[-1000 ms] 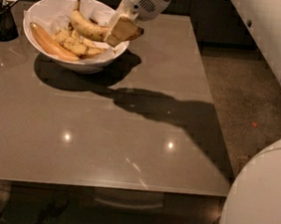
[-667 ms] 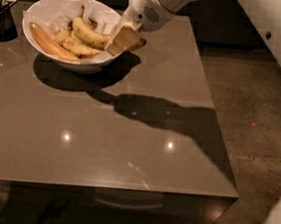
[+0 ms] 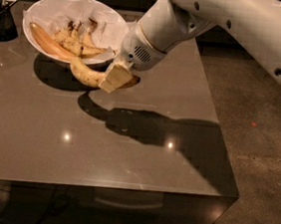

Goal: Pick banana from white bowl

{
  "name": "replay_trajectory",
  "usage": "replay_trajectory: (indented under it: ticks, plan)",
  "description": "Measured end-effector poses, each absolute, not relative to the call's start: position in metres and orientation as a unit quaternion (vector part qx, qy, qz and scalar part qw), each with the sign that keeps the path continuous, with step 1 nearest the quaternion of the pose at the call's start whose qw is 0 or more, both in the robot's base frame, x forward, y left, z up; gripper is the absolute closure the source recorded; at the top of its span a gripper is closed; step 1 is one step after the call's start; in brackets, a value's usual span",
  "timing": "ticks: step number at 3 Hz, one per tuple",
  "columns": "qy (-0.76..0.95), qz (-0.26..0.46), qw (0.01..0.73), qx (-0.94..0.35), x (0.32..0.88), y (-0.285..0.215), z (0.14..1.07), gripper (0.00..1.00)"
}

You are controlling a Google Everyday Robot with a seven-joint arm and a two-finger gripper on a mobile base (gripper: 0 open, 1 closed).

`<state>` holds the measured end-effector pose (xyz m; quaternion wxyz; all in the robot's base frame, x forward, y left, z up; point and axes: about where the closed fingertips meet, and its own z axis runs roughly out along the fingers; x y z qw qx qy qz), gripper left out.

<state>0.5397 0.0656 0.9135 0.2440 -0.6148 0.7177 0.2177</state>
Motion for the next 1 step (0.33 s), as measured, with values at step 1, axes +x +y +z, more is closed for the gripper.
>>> replay_trajectory:
  ticks: [1]
  plan:
    - [0.718, 0.218, 0.244, -0.615, 0.5397, 0.0656, 0.9135, 1.0]
